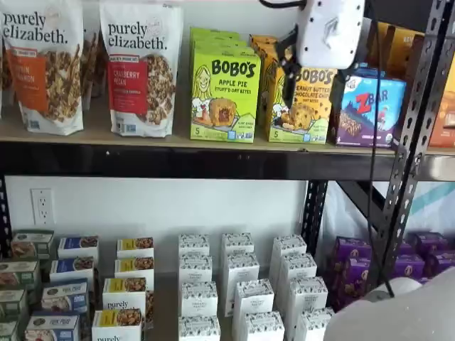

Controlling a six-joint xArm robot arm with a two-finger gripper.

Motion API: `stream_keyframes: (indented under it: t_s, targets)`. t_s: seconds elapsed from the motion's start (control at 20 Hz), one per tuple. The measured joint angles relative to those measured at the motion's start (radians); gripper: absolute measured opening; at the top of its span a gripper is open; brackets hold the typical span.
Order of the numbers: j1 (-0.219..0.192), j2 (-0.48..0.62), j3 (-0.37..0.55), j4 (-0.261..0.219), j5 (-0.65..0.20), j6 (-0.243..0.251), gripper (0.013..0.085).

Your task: Pick the green box on the top shelf, the fourth from the left

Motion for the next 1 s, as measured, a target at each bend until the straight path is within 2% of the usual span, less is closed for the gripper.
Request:
stream_keyframes:
  t_s: [0.25, 0.45, 0.75, 0.9, 1.0]
  targets:
    - [0.036, 0.045, -0.022, -0.002, -0.048, 0.039, 0.0850]
    - [0.072, 0.064, -0.019, -0.043, -0.124, 0.074, 0.0850]
    - [0.102, 0.105, -0.035, -0.093, -0.221, 0.109, 0.0850]
    - [0.107, 0.136, -0.056, -0.096, -0.262, 0.117, 0.0850]
    - [0.103, 0.164, -0.079, -0.079, -0.277, 0.113, 0.0850]
